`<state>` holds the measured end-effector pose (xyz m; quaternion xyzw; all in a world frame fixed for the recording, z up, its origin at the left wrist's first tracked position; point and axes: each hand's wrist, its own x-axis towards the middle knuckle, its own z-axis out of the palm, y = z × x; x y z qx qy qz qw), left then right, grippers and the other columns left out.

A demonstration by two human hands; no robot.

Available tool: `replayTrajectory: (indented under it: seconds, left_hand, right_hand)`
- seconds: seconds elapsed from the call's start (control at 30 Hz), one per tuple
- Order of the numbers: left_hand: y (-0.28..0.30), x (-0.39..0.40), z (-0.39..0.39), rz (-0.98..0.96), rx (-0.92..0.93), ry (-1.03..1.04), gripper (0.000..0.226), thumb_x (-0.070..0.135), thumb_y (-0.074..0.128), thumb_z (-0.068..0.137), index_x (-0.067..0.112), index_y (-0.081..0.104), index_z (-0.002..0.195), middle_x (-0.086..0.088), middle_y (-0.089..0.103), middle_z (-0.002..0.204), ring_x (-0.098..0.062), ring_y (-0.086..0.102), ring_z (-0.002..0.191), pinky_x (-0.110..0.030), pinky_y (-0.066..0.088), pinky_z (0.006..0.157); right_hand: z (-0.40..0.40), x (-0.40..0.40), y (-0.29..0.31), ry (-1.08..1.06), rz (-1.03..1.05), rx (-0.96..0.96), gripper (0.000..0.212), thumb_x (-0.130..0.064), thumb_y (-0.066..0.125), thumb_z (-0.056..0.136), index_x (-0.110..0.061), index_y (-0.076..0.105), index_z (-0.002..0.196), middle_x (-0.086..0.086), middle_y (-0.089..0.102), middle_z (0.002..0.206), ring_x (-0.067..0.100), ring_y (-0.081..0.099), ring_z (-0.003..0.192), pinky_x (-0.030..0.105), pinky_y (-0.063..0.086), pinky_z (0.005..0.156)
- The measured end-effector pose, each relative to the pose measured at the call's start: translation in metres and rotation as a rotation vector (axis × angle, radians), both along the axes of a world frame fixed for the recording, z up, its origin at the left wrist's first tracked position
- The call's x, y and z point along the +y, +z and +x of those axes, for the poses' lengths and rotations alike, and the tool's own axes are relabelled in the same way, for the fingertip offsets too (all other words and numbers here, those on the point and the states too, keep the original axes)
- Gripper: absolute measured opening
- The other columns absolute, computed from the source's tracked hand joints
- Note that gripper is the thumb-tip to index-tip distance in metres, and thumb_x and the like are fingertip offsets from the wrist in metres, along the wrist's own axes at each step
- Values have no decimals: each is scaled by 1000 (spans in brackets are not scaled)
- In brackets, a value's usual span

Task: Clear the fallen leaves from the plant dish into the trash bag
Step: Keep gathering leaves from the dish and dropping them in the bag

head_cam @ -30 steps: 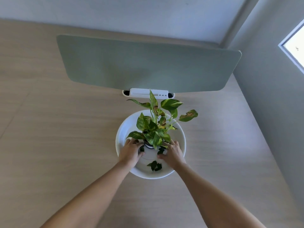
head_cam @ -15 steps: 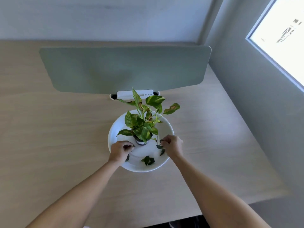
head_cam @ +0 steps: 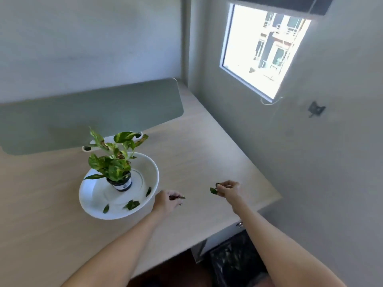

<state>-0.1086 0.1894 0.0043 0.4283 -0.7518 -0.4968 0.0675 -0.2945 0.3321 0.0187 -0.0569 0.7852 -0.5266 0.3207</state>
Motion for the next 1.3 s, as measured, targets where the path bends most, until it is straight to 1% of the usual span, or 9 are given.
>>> replayTrajectory:
  seconds: [0.1,0.2,0.3,0.4,0.53,0.73,0.87,1.0,1.3]
  left_hand:
    - [-8,63,-45,61,40,-79,33,1,76,72,29,64,60,18,62,41,1,57,48,-25,50,67]
    - [-11,123,-73,82,4,-192,25,7,76,73,27,67,62,4,69,60,-10,63,60,-28,51,70]
    - [-29,174,-91,107,-67,-304,5,15,75,75,20,76,77,-2,72,72,-16,65,70,-25,49,69]
    - [-56,208,-107,122,-155,-369,8,16,72,79,14,76,85,-2,71,72,-13,62,66,-22,46,66]
    - [-92,228,-119,153,-258,-343,8,12,72,78,13,77,85,-2,70,74,-15,63,72,-25,50,72]
    - [-157,231,-132,281,-353,-277,21,9,72,79,9,75,100,-14,73,104,-27,67,99,-42,55,93]
    - [-181,227,-137,297,-410,-318,38,10,70,81,8,65,119,-9,65,122,-24,60,115,-37,45,105]
    - [-188,221,-139,258,-443,-326,38,10,66,85,11,63,122,-6,62,129,-22,56,120,-31,43,106]
    - [-138,214,-137,298,-403,-416,33,10,65,86,7,65,118,-10,66,122,-22,60,113,-30,47,100]
  right_hand:
    - [-28,91,-8,-108,51,31,7,-4,71,81,1,66,82,20,67,81,18,63,59,18,57,52]
    - [-41,167,-31,-217,167,48,15,-10,79,72,-14,69,62,8,67,60,22,67,58,41,62,74]
    - [-40,218,-53,-291,207,-28,12,-10,77,75,-12,69,67,11,72,71,21,69,61,41,61,79]
    - [-38,245,-81,-351,246,-88,9,-11,76,78,-11,70,71,15,75,85,19,71,62,30,60,73]
    - [-31,250,-118,-358,295,-170,8,-11,73,80,-4,73,83,8,73,85,13,69,60,10,49,52]
    - [-33,235,-186,-393,316,-261,6,-8,71,82,-4,73,87,10,74,92,18,72,70,19,54,62]
    - [-38,226,-216,-396,348,-313,16,-6,65,86,-10,73,99,9,71,101,21,72,84,21,54,72]
    - [-40,223,-227,-415,338,-349,30,4,57,87,-7,71,111,9,67,111,25,68,97,25,56,80]
    - [-48,219,-172,-403,273,-287,28,8,55,85,-6,72,103,11,70,100,20,71,86,28,59,80]
